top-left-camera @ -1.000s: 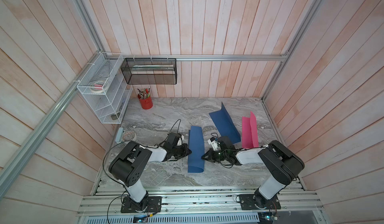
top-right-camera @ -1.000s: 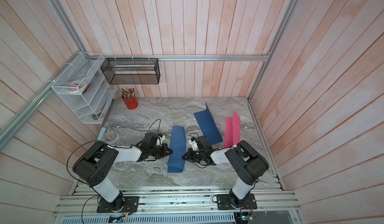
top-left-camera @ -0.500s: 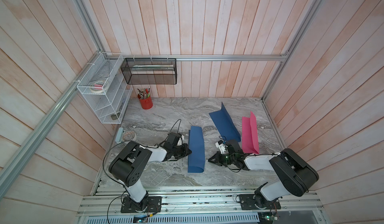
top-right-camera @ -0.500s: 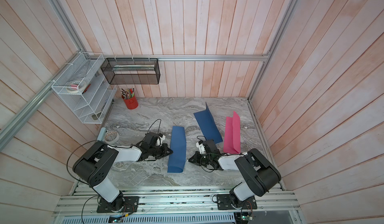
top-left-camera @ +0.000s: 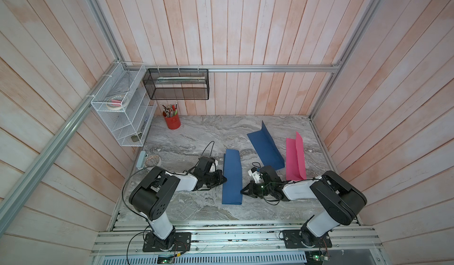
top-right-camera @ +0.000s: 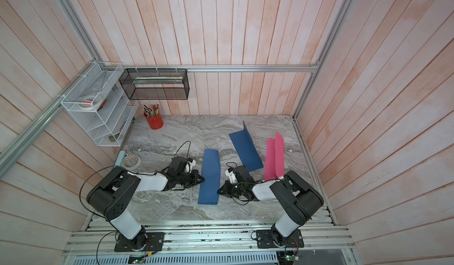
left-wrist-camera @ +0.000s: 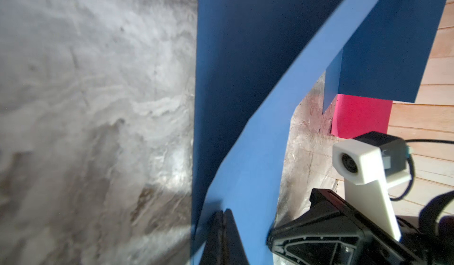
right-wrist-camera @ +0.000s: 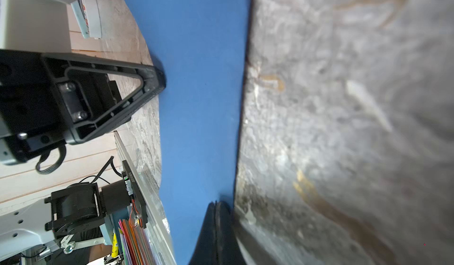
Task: Fold the rectangular paper in half along the long edge
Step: Fold the paper at the center of the board.
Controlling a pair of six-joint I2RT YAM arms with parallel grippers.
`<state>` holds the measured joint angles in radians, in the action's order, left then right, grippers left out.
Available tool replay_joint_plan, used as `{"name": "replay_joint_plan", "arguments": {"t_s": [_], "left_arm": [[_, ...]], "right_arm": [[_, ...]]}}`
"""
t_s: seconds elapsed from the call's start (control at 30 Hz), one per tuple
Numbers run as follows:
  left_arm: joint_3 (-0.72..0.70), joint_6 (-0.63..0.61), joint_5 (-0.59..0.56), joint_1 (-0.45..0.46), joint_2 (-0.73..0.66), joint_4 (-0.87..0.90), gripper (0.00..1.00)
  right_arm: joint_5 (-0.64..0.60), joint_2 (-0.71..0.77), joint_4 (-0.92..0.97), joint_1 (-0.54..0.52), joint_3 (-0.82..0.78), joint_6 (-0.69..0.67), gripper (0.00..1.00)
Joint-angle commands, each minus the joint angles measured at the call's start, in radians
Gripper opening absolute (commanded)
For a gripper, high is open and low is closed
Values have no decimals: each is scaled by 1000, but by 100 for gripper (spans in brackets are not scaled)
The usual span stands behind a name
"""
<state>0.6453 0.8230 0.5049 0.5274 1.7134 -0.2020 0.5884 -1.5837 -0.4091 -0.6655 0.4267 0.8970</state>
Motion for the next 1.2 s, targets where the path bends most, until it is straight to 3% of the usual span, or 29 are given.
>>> {"name": "replay_joint_plan", "arguments": {"t_s": [0.0,0.13,0.27,0.53,0.7,0.97,1.17], "left_arm": [[-39,-24,-78,7,58,171,0],[-41,-24,-77,8,61,170,0],[-39,-21,-75,9,63,165,0],[-35,-21,-75,9,69,167,0],[-35,-21,-75,9,72,167,0],[-18,-34,-77,9,76,185,0],[-12,-36,-77,9,82,186,0]], "right_arm": [[-37,47,94,10,-66,-6,0],[-42,131,161,54,-87,-36,0],[-39,146,211,49,8,-66,0],[-12,3,105,-57,129,-13,0],[-44,4,78,-66,65,20,0],[-67,123,116,-36,-108,52,0],[-84,187,230,-16,-18,-11,0]]}}
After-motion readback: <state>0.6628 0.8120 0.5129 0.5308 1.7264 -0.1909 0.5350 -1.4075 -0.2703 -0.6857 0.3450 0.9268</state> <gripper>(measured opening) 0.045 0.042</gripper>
